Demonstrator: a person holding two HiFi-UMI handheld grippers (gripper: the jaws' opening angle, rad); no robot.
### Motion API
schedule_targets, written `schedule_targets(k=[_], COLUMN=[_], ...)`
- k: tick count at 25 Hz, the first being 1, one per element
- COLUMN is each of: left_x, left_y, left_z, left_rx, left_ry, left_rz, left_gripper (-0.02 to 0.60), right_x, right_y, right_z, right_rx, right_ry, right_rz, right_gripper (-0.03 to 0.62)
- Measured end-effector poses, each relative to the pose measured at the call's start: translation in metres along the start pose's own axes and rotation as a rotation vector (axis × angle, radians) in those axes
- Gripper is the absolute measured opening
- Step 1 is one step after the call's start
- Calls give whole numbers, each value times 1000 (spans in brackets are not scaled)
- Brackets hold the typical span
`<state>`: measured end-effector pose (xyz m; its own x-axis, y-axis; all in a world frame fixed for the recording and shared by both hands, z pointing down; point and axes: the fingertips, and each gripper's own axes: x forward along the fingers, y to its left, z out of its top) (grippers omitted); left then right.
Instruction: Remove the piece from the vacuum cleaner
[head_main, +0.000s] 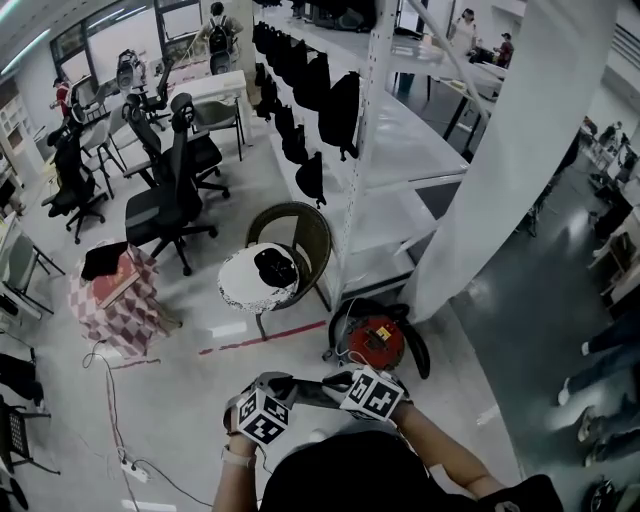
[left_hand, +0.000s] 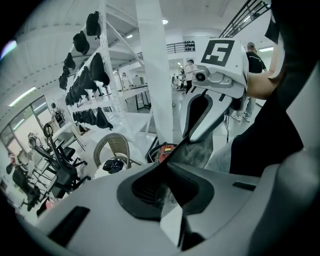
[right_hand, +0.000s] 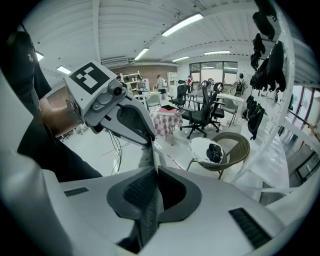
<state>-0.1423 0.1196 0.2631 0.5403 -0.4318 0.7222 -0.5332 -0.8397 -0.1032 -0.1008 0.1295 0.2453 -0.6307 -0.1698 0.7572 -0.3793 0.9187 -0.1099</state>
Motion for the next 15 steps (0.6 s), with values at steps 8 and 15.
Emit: schedule_targets(k=[8, 15], left_x=[-1, 3], left_y=[-8, -19], left_z=[1, 0], left_rx=[11, 3], left_ry=[-7, -16], left_rz=[11, 13], left_gripper=[54, 54], right_x=[0, -8], right_y=[4, 15], right_z=[-8, -13], right_rx=[-31, -32], right_ry=[-11, 4], right_rz=[-27, -29], right_gripper=[41, 40])
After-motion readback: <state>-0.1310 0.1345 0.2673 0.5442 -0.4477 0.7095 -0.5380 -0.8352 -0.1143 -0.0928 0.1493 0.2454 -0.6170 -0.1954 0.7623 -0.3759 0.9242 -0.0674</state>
